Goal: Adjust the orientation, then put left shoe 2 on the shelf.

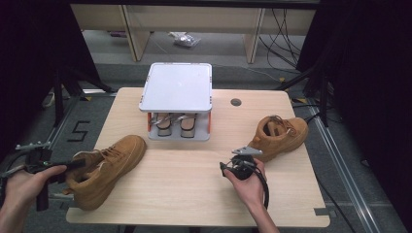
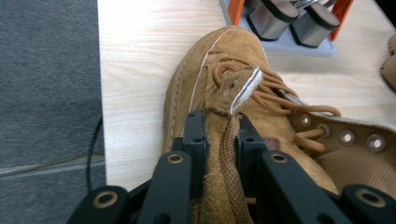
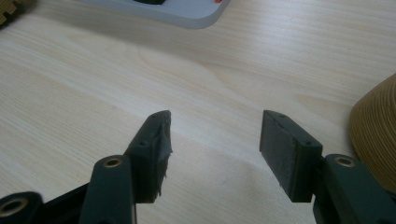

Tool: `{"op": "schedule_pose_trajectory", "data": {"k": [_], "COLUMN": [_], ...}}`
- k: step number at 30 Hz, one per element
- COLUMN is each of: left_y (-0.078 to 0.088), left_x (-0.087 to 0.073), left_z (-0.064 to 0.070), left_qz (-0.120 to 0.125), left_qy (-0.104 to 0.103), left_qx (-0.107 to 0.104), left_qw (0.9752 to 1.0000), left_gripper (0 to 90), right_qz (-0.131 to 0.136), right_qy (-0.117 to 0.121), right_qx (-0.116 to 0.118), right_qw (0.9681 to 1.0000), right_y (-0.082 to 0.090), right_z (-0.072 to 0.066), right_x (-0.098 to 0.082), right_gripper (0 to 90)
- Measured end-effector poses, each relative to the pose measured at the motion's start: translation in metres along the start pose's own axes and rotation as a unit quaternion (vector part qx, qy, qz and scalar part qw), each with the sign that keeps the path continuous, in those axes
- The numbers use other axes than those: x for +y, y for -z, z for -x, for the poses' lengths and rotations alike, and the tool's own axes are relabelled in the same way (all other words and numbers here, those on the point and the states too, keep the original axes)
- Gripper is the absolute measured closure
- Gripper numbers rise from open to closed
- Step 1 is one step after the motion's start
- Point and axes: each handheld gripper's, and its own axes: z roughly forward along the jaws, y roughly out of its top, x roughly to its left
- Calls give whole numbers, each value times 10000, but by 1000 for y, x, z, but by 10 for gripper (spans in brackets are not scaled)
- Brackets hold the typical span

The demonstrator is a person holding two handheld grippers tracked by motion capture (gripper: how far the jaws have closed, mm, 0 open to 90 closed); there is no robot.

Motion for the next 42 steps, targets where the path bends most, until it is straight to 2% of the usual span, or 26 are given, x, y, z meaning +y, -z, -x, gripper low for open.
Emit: {"op": "schedule_pose_trajectory", "data": {"k": [3, 4, 9, 10, 12, 14, 15, 16, 17, 19, 22, 25, 28, 32, 37, 38, 39, 42], "left_y": [0, 0, 1, 1, 2, 3, 4, 4, 5, 6, 8, 9, 10, 10, 9, 10, 8, 7], "left_x": [-1, -1, -2, -1, -2, -2, -2, -2, -1, 0, 1, 3, 5, 9, 12, 13, 13, 15], "left_z": [-1, 0, 2, 3, 3, 3, 4, 4, 4, 4, 4, 3, 3, 5, 5, 5, 5, 5], "left_qz": [30, 111, 206, 192, 264, 301, 346, 350, 370, 423, 541, 648, 775, 936, 1016, 964, 1047, 1070], "left_qy": [64, 174, 323, 313, 341, 344, 355, 338, 354, 352, 412, 481, 567, 581, 622, 634, 636, 654], "left_qx": [-66, -121, -363, -303, -340, -368, -373, -369, -339, -342, -323, -343, -352, -352, -397, -323, -404, -363], "left_qw": [10000, 9997, 9986, 9989, 9985, 9983, 9981, 9981, 9981, 9979, 9972, 9962, 9948, 9933, 9921, 9928, 9917, 9914], "left_gripper": [794, 795, 797, 799, 799, 800, 800, 800, 800, 801, 801, 801, 801, 801, 802, 802, 802, 802], "right_qz": [10, 31, 35, 30, -19, 44, 44, 52, 52, 42, 85, 49, 74, 102, 101, 130, 138, 128], "right_qy": [4, -14, -107, -67, -103, -34, -16, -119, -47, -100, -141, -114, -130, -196, -107, -121, -122, -111], "right_qx": [10, 49, 45, 42, 6, 29, -37, 21, 30, -6, 25, -39, 39, 20, -11, 42, 37, 9], "right_qw": [10000, 10000, 9999, 10000, 9999, 10000, 10000, 9999, 10000, 9999, 9999, 9999, 9999, 9998, 9999, 9998, 9998, 9999], "right_y": [0, -1, -1, -1, 0, -1, 0, -1, 0, 1, 1, 3, 1, 3, 6, 6, 6, 6], "right_z": [0, 1, 0, 1, 1, 4, 4, 4, 6, 6, 7, 9, 10, 8, 8, 8, 8, 8], "right_x": [0, 0, -1, -1, -1, -1, -1, -2, -2, -2, -3, -4, -5, -5, -3, -3, -3, -3], "right_gripper": [442, 442, 441, 441, 441, 441, 441, 441, 441, 441, 441, 441, 441, 441, 441, 441, 441, 441]}}
